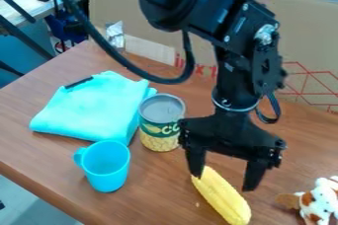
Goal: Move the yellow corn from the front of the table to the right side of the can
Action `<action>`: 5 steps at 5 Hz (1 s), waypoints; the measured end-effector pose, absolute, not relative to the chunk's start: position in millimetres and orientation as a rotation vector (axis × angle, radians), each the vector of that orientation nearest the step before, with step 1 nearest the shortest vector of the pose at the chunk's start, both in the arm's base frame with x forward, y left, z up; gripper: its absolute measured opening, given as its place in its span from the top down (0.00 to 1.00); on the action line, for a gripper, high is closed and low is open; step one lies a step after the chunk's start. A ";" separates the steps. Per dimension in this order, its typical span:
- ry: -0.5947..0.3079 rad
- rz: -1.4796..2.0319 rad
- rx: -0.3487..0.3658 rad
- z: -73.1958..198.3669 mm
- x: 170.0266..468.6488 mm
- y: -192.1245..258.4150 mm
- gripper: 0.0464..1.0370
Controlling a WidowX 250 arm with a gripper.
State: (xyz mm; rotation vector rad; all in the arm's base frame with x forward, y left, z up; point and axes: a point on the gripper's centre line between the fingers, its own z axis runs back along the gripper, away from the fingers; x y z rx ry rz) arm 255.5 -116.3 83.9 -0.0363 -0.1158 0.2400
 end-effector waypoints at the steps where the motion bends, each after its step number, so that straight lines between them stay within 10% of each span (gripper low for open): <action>1: -0.074 0.388 -0.061 75.8 256.2 -115.3 0.04; 5: -0.010 0.512 -0.085 56.3 277.2 -127.2 0.04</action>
